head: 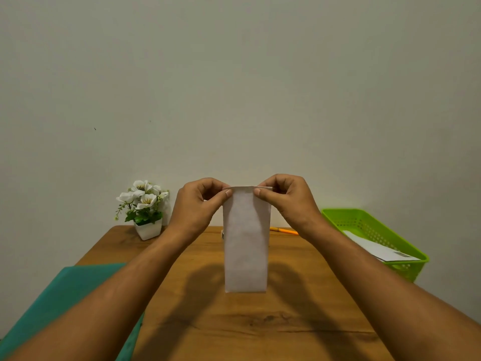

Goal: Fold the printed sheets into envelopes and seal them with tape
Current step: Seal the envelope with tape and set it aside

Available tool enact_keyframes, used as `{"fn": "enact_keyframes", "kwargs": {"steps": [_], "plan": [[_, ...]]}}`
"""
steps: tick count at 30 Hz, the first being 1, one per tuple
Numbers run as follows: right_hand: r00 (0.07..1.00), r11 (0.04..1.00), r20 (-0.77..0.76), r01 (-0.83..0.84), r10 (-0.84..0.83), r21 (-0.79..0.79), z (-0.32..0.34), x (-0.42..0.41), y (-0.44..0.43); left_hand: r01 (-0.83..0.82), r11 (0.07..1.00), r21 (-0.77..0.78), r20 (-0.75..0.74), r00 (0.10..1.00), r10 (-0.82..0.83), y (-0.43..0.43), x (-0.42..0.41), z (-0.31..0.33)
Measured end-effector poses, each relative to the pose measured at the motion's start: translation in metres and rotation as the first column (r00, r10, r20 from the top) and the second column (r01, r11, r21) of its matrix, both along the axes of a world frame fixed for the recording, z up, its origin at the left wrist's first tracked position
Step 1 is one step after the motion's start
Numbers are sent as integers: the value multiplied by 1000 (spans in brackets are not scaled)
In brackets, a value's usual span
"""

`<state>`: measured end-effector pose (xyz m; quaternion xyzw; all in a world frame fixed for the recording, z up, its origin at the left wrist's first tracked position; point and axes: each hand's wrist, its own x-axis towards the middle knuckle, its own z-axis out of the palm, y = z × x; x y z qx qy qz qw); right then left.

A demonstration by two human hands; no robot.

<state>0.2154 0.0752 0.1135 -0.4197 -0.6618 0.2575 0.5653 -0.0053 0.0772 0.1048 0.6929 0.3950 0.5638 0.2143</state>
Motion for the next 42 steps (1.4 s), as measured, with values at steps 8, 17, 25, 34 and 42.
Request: {"fn": "enact_keyframes", "kwargs": {"steps": [8,17,25,34,42], "plan": [[991,971,-83,-116,101,-207,-19,4,0,51,978,-202,265,964,4,-3,8,-14],[974,958,228,59,6,-280,-67,-5,17,-61,922,-383,-120,993,16,-9,-18,-74],[811,946,582,143,56,-292,-129,-38,37,-284,851,-441,-628,776,-67,-15,-48,-139],[614,993,788,62,41,-100,-173,-57,30,-331,921,-204,-693,714,103,-20,-48,-161],[506,997,861,14,53,-70,-184,-66,26,-231,971,-58,-804,587,92,-15,-48,-172]]}}
